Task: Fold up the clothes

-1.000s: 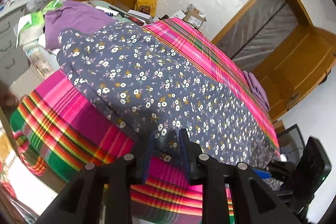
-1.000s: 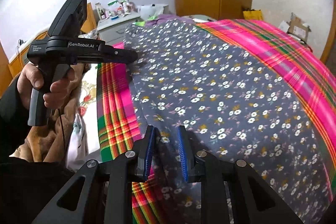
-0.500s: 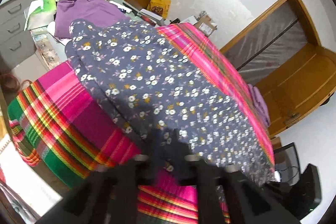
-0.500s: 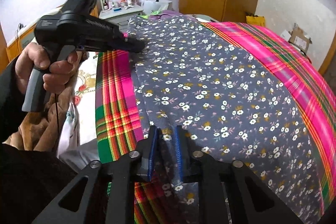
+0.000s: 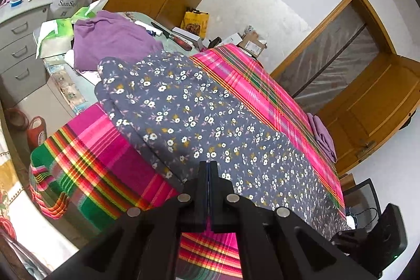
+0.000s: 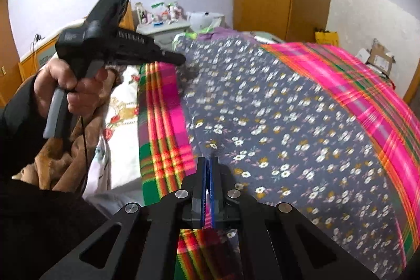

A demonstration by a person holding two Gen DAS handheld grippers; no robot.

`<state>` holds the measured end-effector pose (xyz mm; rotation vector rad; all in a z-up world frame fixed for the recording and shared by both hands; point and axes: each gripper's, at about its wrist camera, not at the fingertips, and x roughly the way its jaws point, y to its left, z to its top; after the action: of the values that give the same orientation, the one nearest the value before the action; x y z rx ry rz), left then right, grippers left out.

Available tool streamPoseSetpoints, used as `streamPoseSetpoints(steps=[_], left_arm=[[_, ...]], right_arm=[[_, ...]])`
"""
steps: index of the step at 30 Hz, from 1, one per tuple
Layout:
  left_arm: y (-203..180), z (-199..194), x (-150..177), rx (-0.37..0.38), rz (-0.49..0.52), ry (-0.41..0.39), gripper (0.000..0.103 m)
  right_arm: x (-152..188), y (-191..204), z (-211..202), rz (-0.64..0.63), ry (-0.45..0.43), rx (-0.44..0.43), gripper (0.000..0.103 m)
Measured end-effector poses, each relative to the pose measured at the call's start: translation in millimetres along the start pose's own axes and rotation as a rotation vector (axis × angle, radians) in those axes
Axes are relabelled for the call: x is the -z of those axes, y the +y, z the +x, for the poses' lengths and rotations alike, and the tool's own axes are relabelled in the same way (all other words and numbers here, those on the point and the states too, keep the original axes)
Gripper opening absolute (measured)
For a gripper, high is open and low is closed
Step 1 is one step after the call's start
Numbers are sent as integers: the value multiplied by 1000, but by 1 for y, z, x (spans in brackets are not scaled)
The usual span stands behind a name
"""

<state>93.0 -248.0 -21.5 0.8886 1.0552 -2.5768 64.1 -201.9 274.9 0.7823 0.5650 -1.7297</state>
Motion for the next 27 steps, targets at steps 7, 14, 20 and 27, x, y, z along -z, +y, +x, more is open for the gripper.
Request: streamPoseSetpoints(steps=[7, 14, 20, 27], left_arm=[[-8, 8, 5, 3, 27, 31, 1], [8, 17, -3, -38, -53, 30, 14], [17, 26, -8, -36, -88, 35, 15], [20, 25, -10, -27, -77, 18, 1]], right_arm=[[0, 0, -4, -5, -19, 28, 16], [-15, 3, 1, -23, -38, 51, 24], [-26, 2, 24, -26, 1, 34, 24], [-38, 7, 39, -44, 20, 31, 24]])
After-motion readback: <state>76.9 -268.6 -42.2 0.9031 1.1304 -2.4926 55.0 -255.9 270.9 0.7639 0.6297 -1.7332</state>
